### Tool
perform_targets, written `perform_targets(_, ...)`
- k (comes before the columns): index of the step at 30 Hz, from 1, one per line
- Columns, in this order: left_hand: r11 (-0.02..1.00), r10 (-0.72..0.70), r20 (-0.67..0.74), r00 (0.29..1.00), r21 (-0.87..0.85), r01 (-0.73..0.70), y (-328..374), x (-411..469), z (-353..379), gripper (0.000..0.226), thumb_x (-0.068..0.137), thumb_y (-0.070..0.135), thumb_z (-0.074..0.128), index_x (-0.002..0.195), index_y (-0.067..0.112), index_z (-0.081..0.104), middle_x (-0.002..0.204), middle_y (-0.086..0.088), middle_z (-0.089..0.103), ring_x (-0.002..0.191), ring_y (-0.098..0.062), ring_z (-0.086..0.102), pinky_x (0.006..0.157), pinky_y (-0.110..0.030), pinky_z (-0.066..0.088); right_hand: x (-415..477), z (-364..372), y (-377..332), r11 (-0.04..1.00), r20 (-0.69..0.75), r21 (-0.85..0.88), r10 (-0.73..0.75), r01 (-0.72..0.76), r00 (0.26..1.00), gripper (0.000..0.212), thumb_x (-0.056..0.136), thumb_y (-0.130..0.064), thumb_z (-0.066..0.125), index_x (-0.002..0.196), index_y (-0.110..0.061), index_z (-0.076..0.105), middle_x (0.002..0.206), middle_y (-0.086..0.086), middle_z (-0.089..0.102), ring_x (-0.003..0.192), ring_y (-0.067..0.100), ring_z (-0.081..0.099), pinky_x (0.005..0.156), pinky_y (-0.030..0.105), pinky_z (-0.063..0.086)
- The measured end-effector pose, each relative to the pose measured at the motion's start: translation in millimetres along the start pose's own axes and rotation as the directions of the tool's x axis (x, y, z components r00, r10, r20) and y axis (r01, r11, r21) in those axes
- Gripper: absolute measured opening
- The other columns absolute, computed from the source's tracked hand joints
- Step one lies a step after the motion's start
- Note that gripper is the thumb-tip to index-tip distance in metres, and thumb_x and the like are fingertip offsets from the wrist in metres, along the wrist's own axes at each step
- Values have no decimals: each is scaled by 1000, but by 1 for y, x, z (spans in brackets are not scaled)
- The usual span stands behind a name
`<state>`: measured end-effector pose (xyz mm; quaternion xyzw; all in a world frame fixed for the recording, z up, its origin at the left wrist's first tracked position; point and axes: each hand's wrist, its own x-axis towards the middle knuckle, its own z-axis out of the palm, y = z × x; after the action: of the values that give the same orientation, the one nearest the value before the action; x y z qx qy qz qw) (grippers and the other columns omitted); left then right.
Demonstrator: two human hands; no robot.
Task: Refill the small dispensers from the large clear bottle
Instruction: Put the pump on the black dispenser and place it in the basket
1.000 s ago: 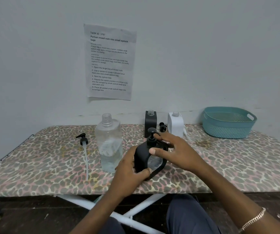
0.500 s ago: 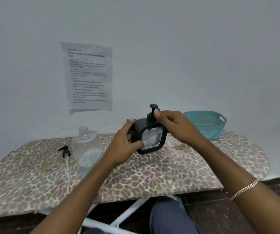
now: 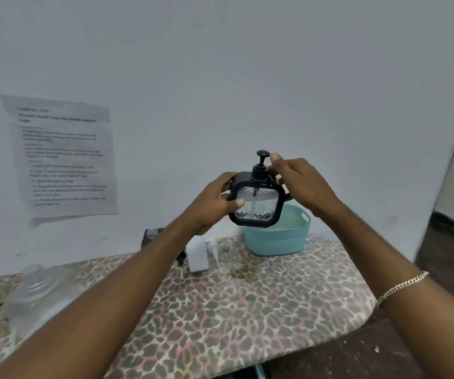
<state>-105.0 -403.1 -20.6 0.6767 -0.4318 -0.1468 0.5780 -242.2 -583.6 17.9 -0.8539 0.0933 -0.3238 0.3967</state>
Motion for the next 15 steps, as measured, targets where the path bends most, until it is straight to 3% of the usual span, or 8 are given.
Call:
perform_targets(2, 999, -16, 46, 999, -30, 17, -2, 29, 11, 49, 99, -12, 58, 139, 16, 54, 139, -6, 61, 117, -25, 65, 96, -49, 57, 15, -18, 10, 999, 13, -8, 38, -38, 999, 57, 109, -58, 42, 105, -16, 79, 100, 6, 77, 86, 20, 73, 62, 33, 64)
perform_targets(4, 998, -33, 76, 997, -51, 37, -6, 57, 20, 52, 100, -13, 56, 145, 13, 52, 142, -10, 59, 118, -27, 64, 99, -58, 56, 31, -32, 21, 995, 57, -79, 66, -62, 996, 55, 105, -61, 49, 105, -16, 79, 97, 6, 77, 88, 23, 75, 67, 38, 67)
perform_targets(6, 996, -49, 102, 994, -63, 56, -12, 81, 28, 55, 100, -15, 54, 148, 11, 50, 144, -13, 57, 124, -33, 62, 101, -62, 56, 47, -41, 32, 977, 130, -204, 89, -61, 987, 44, 96, -58, 67, 107, -17, 79, 96, 5, 77, 86, 24, 76, 70, 39, 67)
perform_targets(8, 996, -65, 131, 989, -58, 73, -18, 96, 34, 56, 100, -16, 52, 149, 12, 51, 146, -15, 56, 129, -38, 60, 99, -59, 58, 58, -44, 42, 943, 212, -332, 113, -38, 971, 39, 87, -41, 83, 113, -12, 77, 99, 11, 76, 84, 27, 76, 66, 35, 66)
perform_targets(10, 994, -77, 160, 984, -66, 88, -28, 114, 42, 58, 100, -17, 51, 150, 12, 51, 147, -16, 55, 133, -41, 59, 100, -59, 57, 71, -46, 57, 915, 232, -399, 172, -68, 957, 39, 83, -25, 86, 115, -6, 74, 101, 14, 75, 82, 27, 77, 64, 34, 66)
perform_targets(15, 992, -124, 163, 979, 48, 117, -53, 146, 60, 59, 101, -13, 51, 153, 15, 51, 145, -14, 58, 133, -38, 59, 105, -54, 56, 87, -38, 96, 898, 166, -408, 250, -164, 954, 29, 77, -21, 88, 95, -3, 75, 85, 14, 77, 64, 20, 77, 59, 35, 66)
